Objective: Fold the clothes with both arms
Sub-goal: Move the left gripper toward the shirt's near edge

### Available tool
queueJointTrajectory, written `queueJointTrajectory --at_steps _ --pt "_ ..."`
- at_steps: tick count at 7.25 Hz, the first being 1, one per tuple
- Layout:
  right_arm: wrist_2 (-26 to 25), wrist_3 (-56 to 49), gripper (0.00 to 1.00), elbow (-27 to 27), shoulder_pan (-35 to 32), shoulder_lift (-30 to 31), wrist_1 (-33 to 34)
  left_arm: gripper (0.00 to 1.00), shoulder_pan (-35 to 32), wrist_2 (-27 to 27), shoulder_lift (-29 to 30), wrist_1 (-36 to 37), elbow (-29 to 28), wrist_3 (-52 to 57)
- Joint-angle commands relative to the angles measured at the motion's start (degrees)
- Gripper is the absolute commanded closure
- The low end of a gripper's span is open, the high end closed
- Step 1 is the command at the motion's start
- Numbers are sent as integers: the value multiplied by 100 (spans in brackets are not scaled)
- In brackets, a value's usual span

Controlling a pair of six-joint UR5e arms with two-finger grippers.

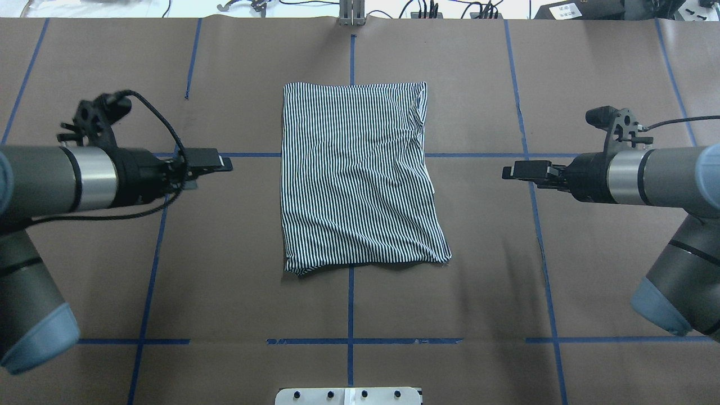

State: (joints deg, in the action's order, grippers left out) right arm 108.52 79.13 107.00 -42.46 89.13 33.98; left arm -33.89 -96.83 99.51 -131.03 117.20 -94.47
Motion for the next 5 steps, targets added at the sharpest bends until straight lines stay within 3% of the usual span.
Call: queueJointTrajectory --at_steps 1,2,3,4,5 --pt "-41 322 0 -3 106 52 -277 39 831 1182 129 25 5 -2207" --pt "-137 349 0 14 141 43 -278 38 858 1202 156 16 -178 -2399" --pt "-147 349 0 5 159 8 -286 23 989 1202 252 16 -432 -2383" --pt "-147 349 0 5 159 -19 -278 21 1173 1210 270 -27 -644 -2192" --pt "-156 349 0 -3 159 -27 -278 25 1322 1219 418 -10 -750 -2146"
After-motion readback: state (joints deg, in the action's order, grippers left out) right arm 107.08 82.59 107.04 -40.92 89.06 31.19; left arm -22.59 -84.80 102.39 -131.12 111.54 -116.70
